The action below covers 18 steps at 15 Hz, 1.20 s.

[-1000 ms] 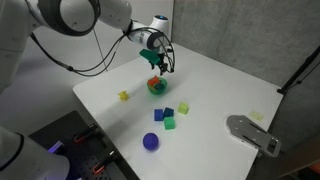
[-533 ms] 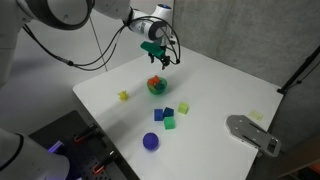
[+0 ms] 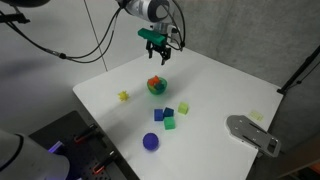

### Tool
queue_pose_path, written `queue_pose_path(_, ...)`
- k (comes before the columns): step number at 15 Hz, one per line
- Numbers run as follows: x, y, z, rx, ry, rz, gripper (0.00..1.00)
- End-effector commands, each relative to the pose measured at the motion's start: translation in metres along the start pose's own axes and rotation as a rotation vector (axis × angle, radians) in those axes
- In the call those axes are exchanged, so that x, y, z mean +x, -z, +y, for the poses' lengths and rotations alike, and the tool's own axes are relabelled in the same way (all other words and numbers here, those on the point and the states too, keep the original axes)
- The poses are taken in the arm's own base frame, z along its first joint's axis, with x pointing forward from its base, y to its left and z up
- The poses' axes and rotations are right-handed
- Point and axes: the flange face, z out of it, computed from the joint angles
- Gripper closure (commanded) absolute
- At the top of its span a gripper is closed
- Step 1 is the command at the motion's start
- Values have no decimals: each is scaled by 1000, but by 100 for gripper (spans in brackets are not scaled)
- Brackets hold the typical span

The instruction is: Put the orange object inside the bowl

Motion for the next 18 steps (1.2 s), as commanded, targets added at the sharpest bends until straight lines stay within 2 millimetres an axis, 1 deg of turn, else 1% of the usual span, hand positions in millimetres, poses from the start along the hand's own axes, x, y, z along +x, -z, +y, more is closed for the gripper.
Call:
queue_pose_path(1, -42, 31, 12, -64, -16, -29, 0)
queue_pose_path(5, -84, 58, 23, -118, -15, -36, 0)
queue_pose_path(10, -145, 92, 20, -147, -50, 49, 0)
queue_pose_path(13, -172, 112, 19, -143, -91, 89, 0)
queue_pose_path(17, -192, 128, 17, -148, -146, 150, 0)
queue_pose_path(18, -179, 122, 17, -127, -109, 105, 0)
